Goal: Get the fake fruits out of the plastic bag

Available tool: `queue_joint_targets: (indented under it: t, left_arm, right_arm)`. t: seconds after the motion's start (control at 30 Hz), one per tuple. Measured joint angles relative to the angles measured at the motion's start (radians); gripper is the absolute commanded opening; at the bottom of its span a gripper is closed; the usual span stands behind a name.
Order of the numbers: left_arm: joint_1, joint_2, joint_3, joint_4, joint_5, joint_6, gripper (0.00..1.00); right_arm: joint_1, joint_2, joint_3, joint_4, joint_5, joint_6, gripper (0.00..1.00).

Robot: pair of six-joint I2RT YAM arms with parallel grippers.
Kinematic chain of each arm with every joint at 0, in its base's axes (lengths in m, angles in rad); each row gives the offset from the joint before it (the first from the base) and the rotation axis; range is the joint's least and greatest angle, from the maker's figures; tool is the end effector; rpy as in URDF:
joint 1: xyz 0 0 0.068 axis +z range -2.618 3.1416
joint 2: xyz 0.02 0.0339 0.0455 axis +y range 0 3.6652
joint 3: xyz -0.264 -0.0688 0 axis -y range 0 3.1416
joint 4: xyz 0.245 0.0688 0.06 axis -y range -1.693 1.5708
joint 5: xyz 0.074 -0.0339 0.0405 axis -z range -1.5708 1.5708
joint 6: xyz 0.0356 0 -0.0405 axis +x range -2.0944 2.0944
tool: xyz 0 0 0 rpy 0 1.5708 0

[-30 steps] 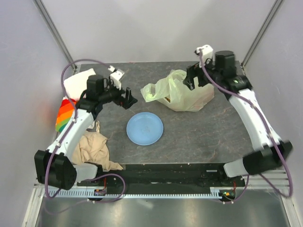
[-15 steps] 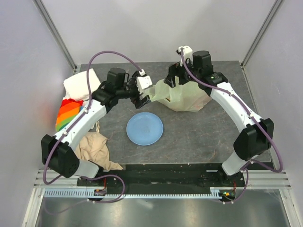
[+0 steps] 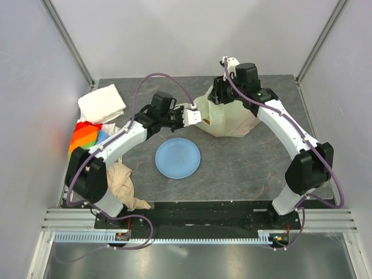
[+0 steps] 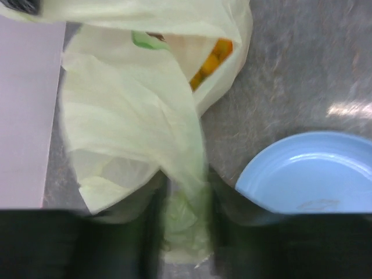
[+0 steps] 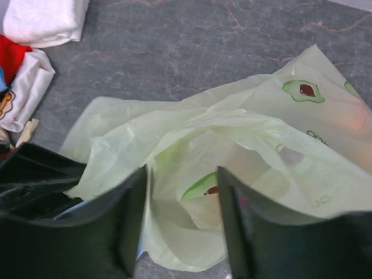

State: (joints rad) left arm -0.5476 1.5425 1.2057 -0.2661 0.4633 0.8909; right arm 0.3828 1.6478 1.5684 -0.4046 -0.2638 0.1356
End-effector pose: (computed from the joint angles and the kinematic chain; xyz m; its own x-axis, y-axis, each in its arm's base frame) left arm 0.2912 -0.1962 0.2930 0.3022 0.6305 -0.7149 0.8669 0.1301 0.4812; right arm 0.3539 0.1525 0.3667 -0.5054 -0.0628 -0.8606 -0.5111 0.8254 0.2399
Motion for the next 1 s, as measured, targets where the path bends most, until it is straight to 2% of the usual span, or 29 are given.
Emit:
queue_joint_targets:
  t: [0.03,0.07,0.1,0.13,0.17,0.2,0.3,0.4,0.57,0.63,0.7,0.77,1.0]
  left_arm:
    - [0.000,0.026,0.006,-0.001,-0.018,0.012,0.07]
    - [0.000,0.055,0.018,-0.001,-0.031,0.018,0.03]
    - [0.000,0.079,0.030,-0.001,-0.046,0.018,0.02]
    - [0.002,0.105,0.045,-0.002,-0.058,0.016,0.02]
    - [0.003,0.124,0.061,-0.002,-0.069,0.014,0.02]
    - [0.006,0.138,0.076,-0.002,-0.070,0.010,0.02]
    - [0.023,0.165,0.142,-0.012,-0.067,-0.053,0.02]
    - [0.056,0.219,0.289,-0.050,-0.032,-0.180,0.02]
    - [0.185,0.470,0.789,-0.075,0.142,-0.616,0.01]
    - [0.238,0.527,0.884,-0.032,0.174,-0.766,0.02]
    - [0.267,0.551,0.927,-0.029,0.179,-0.850,0.02]
    - [0.276,0.594,1.015,-0.017,0.174,-0.909,0.02]
    - [0.258,0.606,1.175,0.024,0.180,-0.935,0.02]
  right_arm:
    - [-0.005,0.010,0.002,-0.005,0.000,0.004,0.36]
    - [-0.012,0.021,0.004,-0.011,-0.001,0.010,0.32]
    - [-0.023,0.032,0.004,-0.016,-0.006,0.018,0.19]
    - [-0.034,0.040,0.005,-0.021,-0.013,0.027,0.15]
    - [-0.047,0.051,0.005,-0.023,-0.026,0.037,0.03]
    - [-0.061,0.060,0.006,-0.023,-0.039,0.048,0.00]
    - [-0.100,0.101,0.036,-0.025,-0.066,0.061,0.00]
    - [-0.135,0.168,0.134,-0.025,-0.077,0.050,0.00]
    - [-0.209,0.404,0.521,-0.009,-0.080,0.002,0.00]
    - [-0.242,0.535,0.735,0.005,-0.074,-0.019,0.00]
    - [-0.261,0.611,0.847,0.022,-0.067,-0.032,0.00]
    - [-0.276,0.639,0.880,0.059,-0.050,-0.040,0.00]
    - [-0.277,0.546,0.754,0.249,-0.007,-0.077,0.00]
